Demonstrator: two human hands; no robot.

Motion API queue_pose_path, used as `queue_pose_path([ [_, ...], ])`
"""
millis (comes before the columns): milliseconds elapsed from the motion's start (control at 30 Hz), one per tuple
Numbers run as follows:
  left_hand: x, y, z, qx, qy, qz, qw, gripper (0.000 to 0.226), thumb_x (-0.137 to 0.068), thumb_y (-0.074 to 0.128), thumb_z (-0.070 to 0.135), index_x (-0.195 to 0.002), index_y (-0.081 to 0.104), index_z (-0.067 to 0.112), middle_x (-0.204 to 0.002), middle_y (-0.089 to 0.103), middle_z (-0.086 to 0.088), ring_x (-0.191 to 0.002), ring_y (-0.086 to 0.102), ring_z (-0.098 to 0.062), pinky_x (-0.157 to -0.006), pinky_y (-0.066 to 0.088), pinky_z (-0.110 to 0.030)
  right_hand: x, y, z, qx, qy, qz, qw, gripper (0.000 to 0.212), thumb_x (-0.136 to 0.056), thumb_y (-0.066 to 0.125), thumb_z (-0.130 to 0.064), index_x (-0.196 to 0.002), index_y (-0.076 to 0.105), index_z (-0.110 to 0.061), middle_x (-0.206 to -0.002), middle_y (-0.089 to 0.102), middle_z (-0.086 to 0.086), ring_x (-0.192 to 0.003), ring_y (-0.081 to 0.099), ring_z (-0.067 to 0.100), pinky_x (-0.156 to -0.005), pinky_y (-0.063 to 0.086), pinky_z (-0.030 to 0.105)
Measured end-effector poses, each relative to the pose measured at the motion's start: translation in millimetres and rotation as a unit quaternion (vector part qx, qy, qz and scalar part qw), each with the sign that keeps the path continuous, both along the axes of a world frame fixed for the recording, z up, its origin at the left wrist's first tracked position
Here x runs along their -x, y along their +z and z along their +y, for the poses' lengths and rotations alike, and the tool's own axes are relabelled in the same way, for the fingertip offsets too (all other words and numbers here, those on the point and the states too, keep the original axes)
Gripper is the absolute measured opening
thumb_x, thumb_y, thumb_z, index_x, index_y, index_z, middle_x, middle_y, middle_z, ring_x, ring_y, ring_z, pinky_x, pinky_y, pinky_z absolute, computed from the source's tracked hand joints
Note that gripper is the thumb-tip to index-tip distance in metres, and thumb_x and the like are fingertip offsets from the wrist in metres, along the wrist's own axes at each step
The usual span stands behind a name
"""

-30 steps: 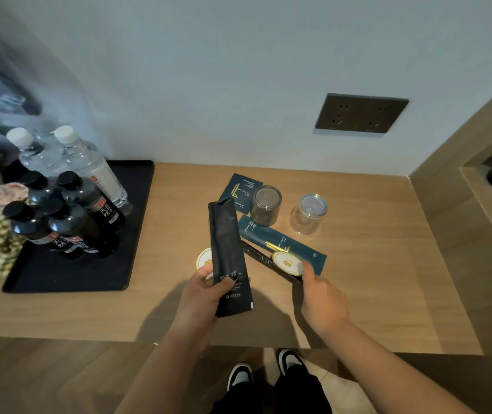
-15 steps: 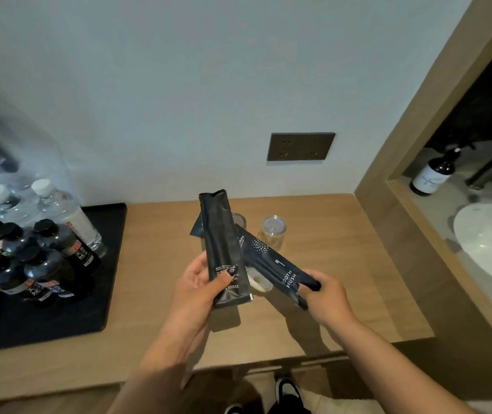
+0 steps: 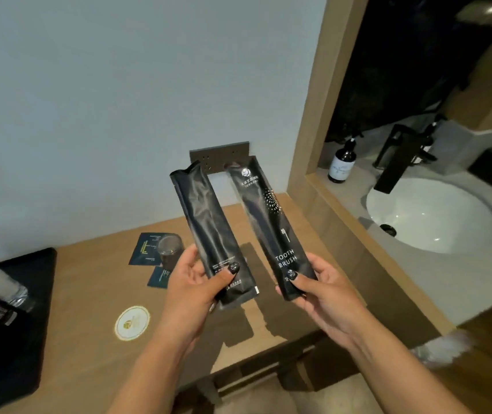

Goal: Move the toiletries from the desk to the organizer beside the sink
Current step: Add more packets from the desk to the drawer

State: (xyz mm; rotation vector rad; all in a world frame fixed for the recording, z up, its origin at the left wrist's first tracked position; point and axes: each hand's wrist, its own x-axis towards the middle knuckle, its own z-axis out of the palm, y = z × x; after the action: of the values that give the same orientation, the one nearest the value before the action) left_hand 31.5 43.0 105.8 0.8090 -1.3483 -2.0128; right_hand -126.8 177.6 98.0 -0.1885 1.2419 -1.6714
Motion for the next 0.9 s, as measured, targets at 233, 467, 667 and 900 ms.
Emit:
queue_pose_path([
  [233, 64.2, 35.0, 72.9, 0.014, -0.053, 0.048, 0.997, 0.034, -0.088, 0.053, -0.003, -0.118, 0.058, 0.014, -0.104, 0.073, -0.009, -0.095, 0.069, -0.021, -0.075, 0.058, -0.028, 38.4, 18.9, 87.0, 0.077, 0.067, 0.027, 0.994, 0.077, -0.053, 0.086, 0.003, -0.122, 0.056, -0.012, -0.113, 0.069, 0.016, -0.105, 0.066, 0.03, -0.082, 0.058, 0.045],
  [467, 138.6, 44.1, 178.8, 0.03, -0.074, 0.046, 0.996, 0.027, -0.086, 0.058, 0.004, -0.112, 0.061, 0.012, -0.104, 0.073, -0.009, -0.092, 0.07, -0.023, -0.076, 0.057, -0.034, 92.2, 31.8, 199.3, -0.025, -0.079, 0.14, 0.987, 0.039, -0.079, 0.061, 0.014, -0.112, 0.06, -0.006, -0.101, 0.073, 0.013, -0.092, 0.07, 0.025, -0.084, 0.056, 0.04],
  [667, 209.2, 41.7, 267.2, -0.025, -0.176, 0.077, 0.981, 0.03, -0.09, 0.041, -0.012, -0.116, 0.056, -0.004, -0.105, 0.071, -0.017, -0.097, 0.07, -0.025, -0.079, 0.057, -0.034, 129.0, 62.2, 299.1, -0.055, -0.15, 0.203, 0.966, 0.026, -0.091, 0.051, 0.005, -0.113, 0.057, -0.007, -0.102, 0.072, 0.018, -0.092, 0.07, 0.038, -0.088, 0.054, 0.05],
  [900, 271.3, 39.0, 334.9, 0.116, -0.23, -0.05, 0.965, 0.019, -0.089, 0.049, 0.051, -0.095, 0.054, 0.034, -0.072, 0.04, 0.002, -0.067, 0.037, -0.015, -0.066, 0.034, -0.035, 153.6, 61.9, 381.2, -0.059, -0.222, 0.19, 0.955, 0.035, -0.092, 0.047, 0.009, -0.117, 0.055, -0.014, -0.098, 0.072, 0.018, -0.083, 0.071, 0.039, -0.075, 0.059, 0.046],
])
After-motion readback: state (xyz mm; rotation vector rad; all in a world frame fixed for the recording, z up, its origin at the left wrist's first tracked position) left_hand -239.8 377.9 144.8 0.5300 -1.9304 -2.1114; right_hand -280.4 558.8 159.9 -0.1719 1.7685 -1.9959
